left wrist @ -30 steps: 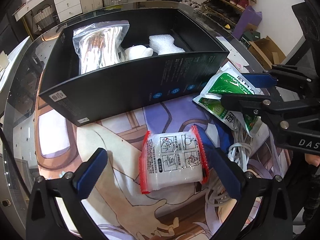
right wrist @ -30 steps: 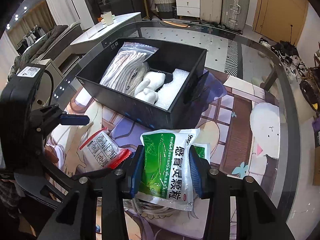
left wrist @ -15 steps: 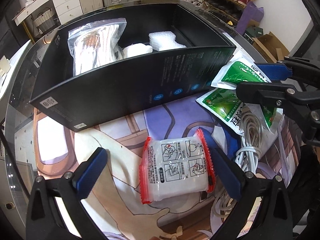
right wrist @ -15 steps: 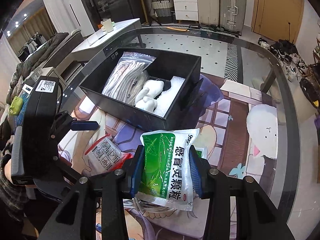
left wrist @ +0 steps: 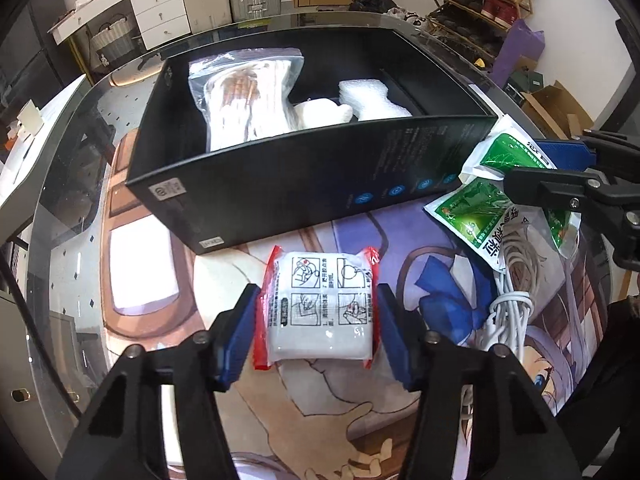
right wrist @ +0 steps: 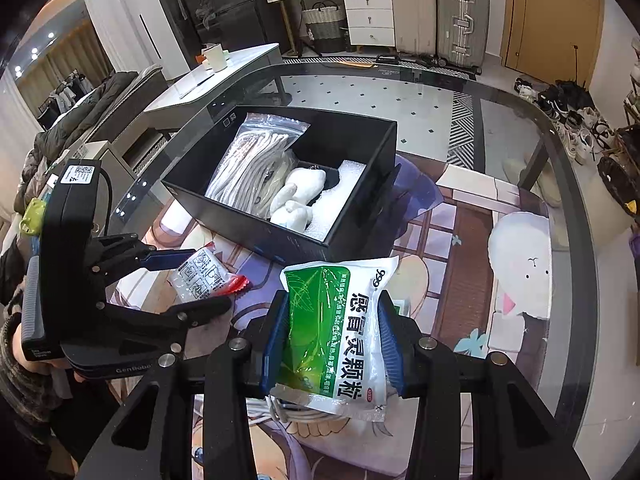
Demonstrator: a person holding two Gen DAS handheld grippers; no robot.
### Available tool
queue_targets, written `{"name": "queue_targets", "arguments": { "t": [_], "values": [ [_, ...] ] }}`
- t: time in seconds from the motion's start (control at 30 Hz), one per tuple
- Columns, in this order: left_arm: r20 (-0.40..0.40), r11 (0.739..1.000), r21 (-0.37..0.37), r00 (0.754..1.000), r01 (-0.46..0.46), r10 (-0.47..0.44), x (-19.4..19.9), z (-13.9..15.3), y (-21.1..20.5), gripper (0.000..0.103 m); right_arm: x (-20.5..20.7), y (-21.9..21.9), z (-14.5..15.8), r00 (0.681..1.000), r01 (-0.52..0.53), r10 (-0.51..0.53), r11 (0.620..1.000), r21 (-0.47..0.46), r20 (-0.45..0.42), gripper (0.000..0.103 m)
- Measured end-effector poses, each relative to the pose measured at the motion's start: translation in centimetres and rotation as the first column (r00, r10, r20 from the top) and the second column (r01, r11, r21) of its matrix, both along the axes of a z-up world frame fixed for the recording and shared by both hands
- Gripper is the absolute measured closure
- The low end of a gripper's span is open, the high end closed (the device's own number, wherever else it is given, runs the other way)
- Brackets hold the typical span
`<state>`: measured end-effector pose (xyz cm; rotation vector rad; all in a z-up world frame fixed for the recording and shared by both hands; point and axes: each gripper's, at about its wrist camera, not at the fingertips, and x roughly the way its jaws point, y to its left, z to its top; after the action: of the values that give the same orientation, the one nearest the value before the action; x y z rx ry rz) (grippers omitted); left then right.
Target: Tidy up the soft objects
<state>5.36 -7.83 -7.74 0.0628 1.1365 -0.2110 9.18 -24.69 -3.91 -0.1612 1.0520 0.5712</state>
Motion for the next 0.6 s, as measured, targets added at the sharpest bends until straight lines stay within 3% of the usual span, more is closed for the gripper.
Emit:
{"name": "queue_targets", "arguments": {
  "t": [0.17,0.6],
  "values": [
    [0.004,1.0,0.0,1.0,0.0,0.0,-0.3,-0.1,0.3,0.055,0.0,0.0,0.1,1.0,0.0,0.0,1.0,0.001,0.001,0.061],
    [0.025,0.999,-0.042,1.0,0.001,0.001,-1.3,1.2,1.5,0.056,-0.4,0.6,0.0,1.0,-0.019,0.019,1.0,-0.007,0.008,0.061]
  ]
}}
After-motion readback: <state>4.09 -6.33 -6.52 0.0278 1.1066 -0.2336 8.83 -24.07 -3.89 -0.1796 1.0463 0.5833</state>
